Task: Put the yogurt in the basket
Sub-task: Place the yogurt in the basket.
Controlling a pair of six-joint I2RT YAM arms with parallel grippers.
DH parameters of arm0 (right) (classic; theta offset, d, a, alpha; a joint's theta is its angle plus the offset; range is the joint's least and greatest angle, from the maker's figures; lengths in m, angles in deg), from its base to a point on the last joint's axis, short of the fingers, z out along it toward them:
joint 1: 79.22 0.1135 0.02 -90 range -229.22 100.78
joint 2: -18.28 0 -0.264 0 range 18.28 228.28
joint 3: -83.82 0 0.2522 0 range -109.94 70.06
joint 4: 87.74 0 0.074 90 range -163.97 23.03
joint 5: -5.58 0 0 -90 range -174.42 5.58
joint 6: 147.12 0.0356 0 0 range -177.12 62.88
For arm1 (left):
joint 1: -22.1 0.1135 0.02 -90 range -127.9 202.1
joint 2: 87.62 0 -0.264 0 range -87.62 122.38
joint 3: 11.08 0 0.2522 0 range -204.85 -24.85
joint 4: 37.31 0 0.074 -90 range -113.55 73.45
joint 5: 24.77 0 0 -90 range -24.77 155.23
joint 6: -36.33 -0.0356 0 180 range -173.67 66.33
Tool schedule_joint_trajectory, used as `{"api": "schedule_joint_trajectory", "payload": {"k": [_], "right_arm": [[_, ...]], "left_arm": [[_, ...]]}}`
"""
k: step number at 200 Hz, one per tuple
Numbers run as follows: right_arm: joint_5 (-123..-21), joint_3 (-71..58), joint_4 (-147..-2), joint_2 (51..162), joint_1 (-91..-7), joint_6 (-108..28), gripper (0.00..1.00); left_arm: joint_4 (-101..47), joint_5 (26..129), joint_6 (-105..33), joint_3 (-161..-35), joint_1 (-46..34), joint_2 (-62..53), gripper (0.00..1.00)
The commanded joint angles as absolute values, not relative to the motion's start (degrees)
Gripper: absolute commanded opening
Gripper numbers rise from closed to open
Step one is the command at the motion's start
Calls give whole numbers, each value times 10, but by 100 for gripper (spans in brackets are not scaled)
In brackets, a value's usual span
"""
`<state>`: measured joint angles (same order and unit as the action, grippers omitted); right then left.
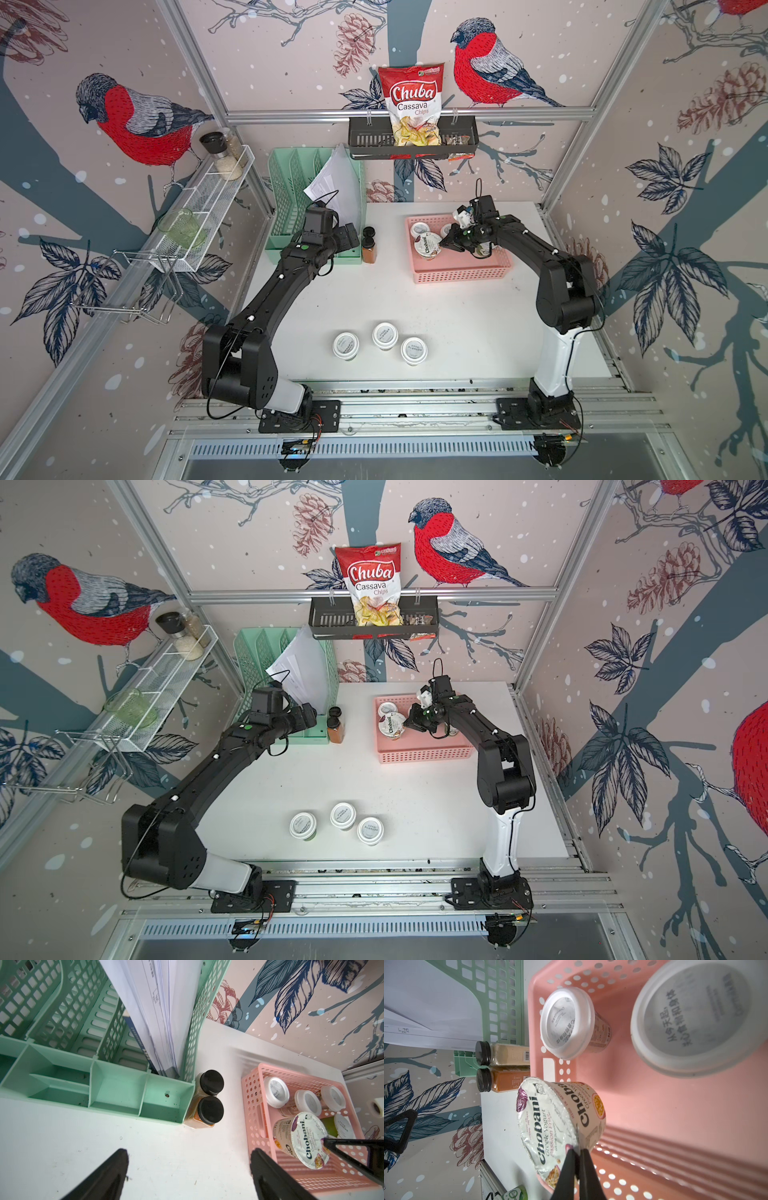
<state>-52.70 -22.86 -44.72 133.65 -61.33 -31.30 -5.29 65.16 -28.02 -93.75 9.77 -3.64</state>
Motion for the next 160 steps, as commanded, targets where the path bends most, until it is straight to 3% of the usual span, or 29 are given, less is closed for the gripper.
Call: {"api": "schedule_joint_trajectory", "payload": {"k": [1,160], "right_arm": [[-539,-242,-440,1350,-612,-319,9],[-560,-247,-461,1391,-596,-303,11]], "left_arm": [[-78,644,-282,-931,97,-41,95],[-82,642,-291,-929,98,-46,95]]}}
